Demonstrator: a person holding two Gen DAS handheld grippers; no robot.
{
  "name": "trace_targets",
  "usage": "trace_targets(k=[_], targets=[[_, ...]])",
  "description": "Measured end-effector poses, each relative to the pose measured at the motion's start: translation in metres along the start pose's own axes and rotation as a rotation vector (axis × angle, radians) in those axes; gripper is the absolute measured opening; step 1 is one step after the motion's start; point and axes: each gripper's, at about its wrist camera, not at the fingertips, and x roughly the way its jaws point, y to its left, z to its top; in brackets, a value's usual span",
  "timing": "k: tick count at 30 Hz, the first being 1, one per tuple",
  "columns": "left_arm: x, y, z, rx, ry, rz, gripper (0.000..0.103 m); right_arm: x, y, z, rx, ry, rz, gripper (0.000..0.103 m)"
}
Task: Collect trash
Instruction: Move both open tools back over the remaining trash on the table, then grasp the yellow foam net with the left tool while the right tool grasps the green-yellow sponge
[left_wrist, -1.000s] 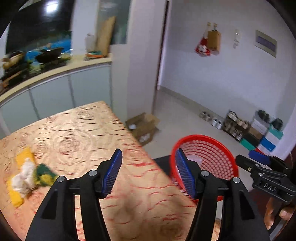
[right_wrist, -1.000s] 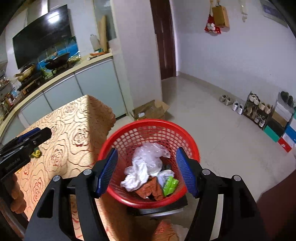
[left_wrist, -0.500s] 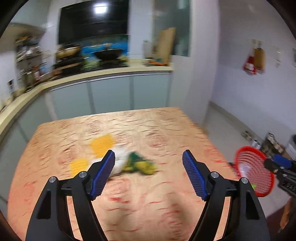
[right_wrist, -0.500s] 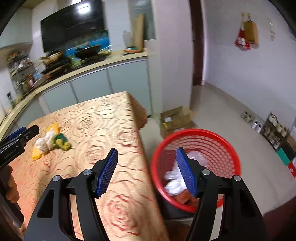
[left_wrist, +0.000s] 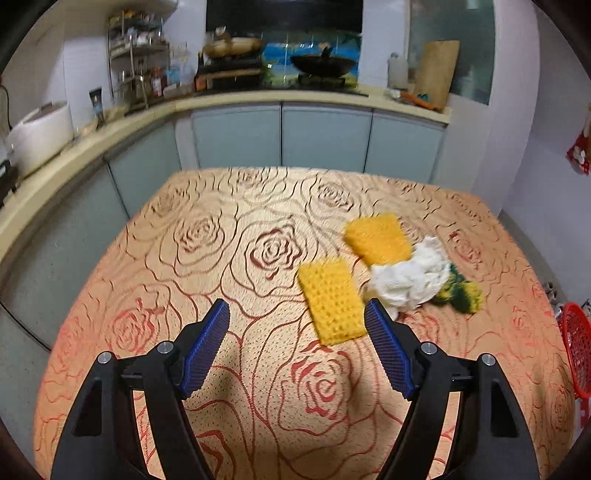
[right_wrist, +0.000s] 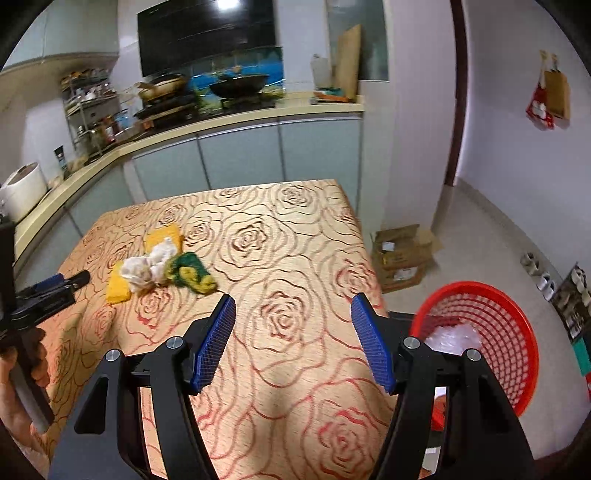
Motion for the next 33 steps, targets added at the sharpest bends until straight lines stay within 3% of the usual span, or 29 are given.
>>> trace_targets(k=[15,17,24,29,31,33], targets=[[0.047,-0.015,0.004,0.033,0.094,-0.038,0.072,0.033,0.028,0.006,-0.045,0.046,0.05,0.063],[0.052,-0.017,0.003,0.035,0.104,-0.045,0.067,0.038,0.031,0.005,-0.05,0.053,0.058,0.063],[0.059,-0.025,0.002,0.057,0.114,-0.06,0.036,0.061,0.042,0.007,-0.067,0.088,0.094,0.063],[0.058,-0.028,0.001,0.08,0.097,-0.043,0.026,0.078,0.052,0.008,-0.098,0.105,0.12,0.063],[0.057,-0.028,0.001,0.084,0.093,-0.027,0.016,0.087,0.057,0.009,-0.126,0.119,0.128,0.063],[0.057,-0.027,0.0,0.076,0.093,-0.031,0.016,0.096,0.063,0.01,-0.155,0.129,0.124,0.063]])
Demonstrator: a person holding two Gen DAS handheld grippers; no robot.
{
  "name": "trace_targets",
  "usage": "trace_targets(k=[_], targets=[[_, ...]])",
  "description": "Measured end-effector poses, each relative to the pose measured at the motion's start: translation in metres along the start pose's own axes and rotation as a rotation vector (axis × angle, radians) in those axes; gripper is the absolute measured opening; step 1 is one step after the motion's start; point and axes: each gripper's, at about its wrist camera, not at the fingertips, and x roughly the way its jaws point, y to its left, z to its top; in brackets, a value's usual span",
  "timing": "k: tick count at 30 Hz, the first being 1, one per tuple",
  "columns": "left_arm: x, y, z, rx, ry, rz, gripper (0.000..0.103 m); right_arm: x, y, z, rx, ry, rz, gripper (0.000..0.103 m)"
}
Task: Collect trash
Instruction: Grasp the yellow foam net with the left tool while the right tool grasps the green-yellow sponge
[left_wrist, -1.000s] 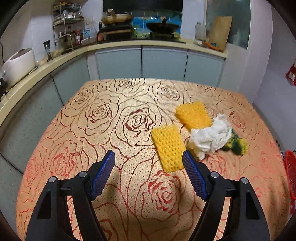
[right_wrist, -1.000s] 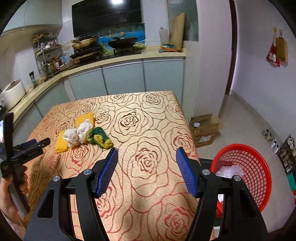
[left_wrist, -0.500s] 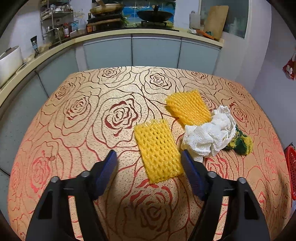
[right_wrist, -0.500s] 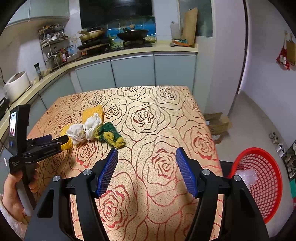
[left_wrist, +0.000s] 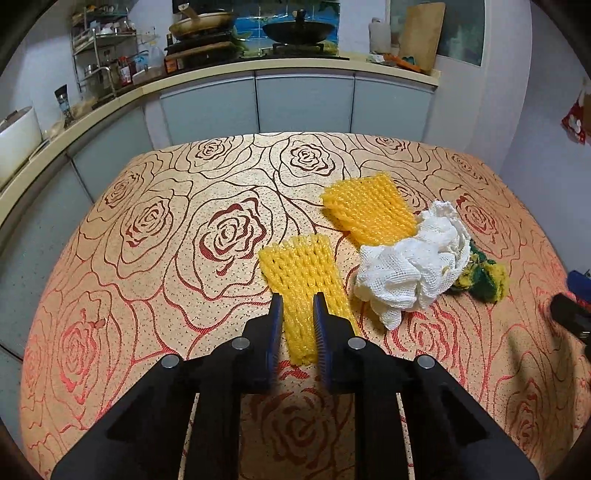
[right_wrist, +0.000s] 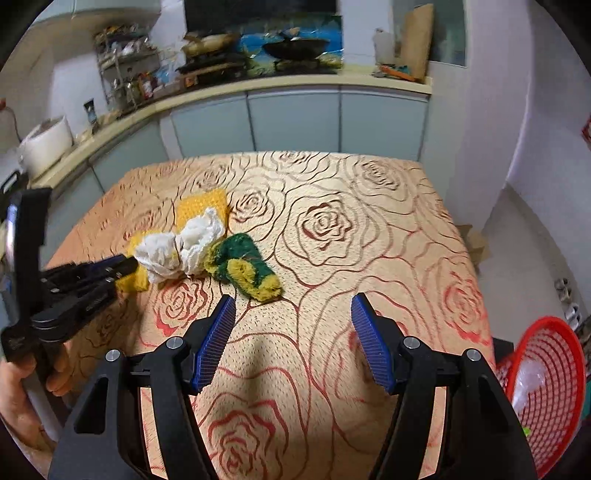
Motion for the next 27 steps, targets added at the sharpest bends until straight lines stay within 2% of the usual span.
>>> trace_targets(k=[5,19,21,24,26,27], targets=[[-0.001,0.008,-0.001,-0.018,-0.002,-0.01,0.013,0.019,0.012,0.008,-0.061,0.023,-0.007,0.063],[-0.005,0.033,-0.005,-0.094,0.013,-0.048,0.013,0.048,0.026,0.016,-0.106,0.069,0.026,0.063],[-0.006,0.038,-0.004,-0.113,0.011,-0.066,0.02,0.052,0.029,0.017,-0.12,0.075,0.031,0.063],[-0.01,0.045,-0.003,-0.144,0.0,-0.074,0.046,0.058,0.032,0.021,-0.132,0.085,0.037,0.063],[-0.013,0.05,-0.002,-0.161,-0.013,-0.079,0.05,0.063,0.032,0.023,-0.124,0.098,0.051,0.059],[-0.013,0.051,-0.001,-0.166,-0.012,-0.082,0.052,0.066,0.032,0.023,-0.121,0.111,0.064,0.053]])
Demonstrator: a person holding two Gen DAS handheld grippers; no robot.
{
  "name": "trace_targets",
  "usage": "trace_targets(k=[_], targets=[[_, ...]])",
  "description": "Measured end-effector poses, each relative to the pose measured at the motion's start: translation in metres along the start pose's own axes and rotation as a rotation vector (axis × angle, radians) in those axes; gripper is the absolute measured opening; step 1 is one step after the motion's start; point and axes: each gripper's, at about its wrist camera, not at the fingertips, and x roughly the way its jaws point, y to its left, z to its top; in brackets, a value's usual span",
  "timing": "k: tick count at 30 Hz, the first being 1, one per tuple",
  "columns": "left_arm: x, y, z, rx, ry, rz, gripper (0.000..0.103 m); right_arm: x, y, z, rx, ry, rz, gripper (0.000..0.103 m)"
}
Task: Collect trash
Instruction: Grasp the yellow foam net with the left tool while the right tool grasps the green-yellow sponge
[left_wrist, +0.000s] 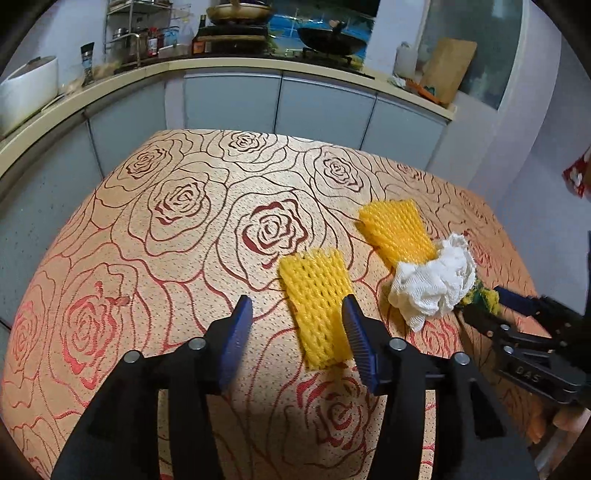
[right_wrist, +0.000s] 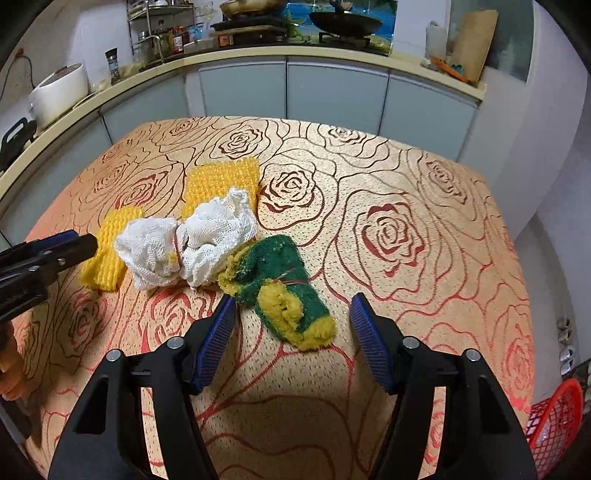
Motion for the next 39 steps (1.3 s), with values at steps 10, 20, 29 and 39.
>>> trace_targets(k=[10,20,29,39], targets=[[0.02,-0.008,0.003,0.012,0.087,-0.047,0.053,-0.008,-0.008,-0.012,0.063,0.001,0.016,0.029],[0.02,-0.025,-0.004,0.089,0.064,-0.056,0.028,-0.032,-0.023,-0.029,0.131,-0.026,0.004,0.029],[0.006,-0.02,-0.009,0.077,0.03,-0.027,0.011,-0.049,-0.023,-0.037,0.142,-0.052,-0.003,0.029],[-0.053,-0.023,-0.007,0.112,-0.16,0.066,0.011,-0.088,-0.017,-0.033,0.164,-0.151,0.012,0.029]])
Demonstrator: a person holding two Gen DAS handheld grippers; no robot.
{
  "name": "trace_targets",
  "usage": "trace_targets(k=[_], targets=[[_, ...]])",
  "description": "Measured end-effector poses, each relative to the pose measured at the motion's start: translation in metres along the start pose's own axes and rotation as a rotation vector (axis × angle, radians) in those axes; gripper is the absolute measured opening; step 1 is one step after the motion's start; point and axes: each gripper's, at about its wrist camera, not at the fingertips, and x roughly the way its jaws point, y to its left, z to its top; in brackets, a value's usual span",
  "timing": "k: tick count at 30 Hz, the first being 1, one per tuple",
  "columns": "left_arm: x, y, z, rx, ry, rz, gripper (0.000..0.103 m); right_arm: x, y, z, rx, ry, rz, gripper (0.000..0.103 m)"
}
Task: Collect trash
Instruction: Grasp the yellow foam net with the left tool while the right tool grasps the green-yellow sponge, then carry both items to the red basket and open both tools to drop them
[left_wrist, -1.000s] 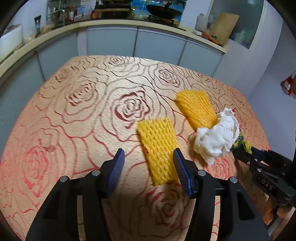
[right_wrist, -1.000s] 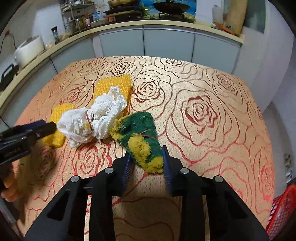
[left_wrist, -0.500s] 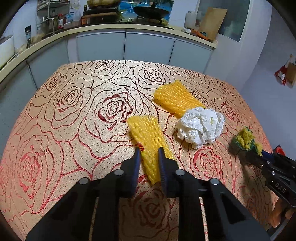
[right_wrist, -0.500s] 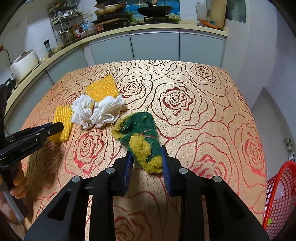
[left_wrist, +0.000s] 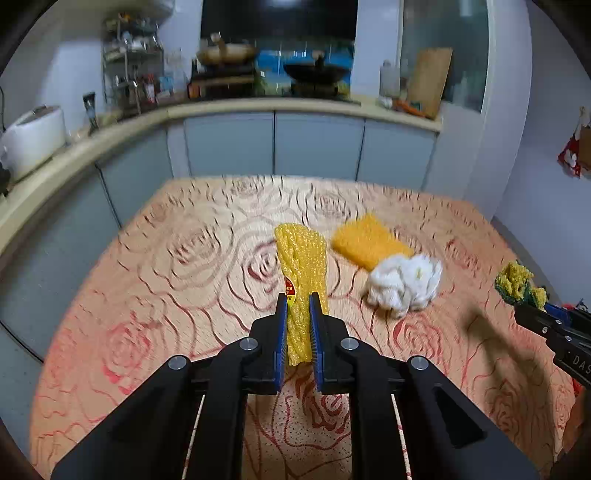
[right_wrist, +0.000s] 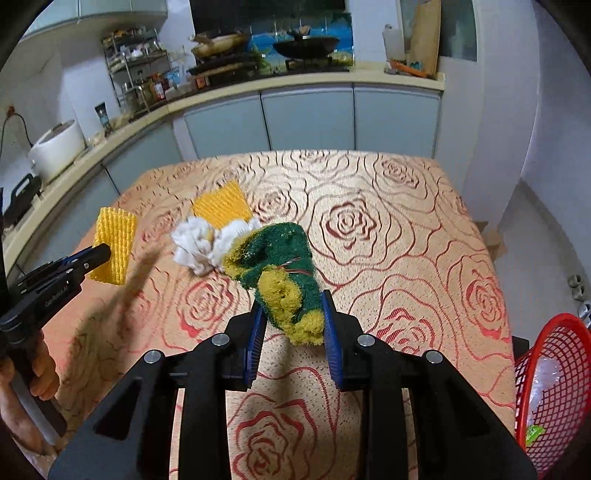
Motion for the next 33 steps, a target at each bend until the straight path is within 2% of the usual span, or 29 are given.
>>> trace_targets(k=[7,14,21,33], targets=[[-0.043,-0.005,0.015,0.004,-0.127,0.009,0.011,-0.038,0.0,0.009,0.013,-0.088,-0.006,0.029],[-0.069,-0.022,0.027,0.023,-0.2,-0.007,0.011,-0.072,-0.011,0.01,0.036,-0.158,-0.029,0.029],[-0.078,-0.047,0.032,0.059,-0.229,-0.046,0.011,-0.103,-0.034,0.005,0.079,-0.214,-0.069,0.029],[-0.093,-0.114,0.036,0.149,-0.275,-0.16,0.011,-0.14,-0.077,-0.01,0.146,-0.266,-0.168,0.029]])
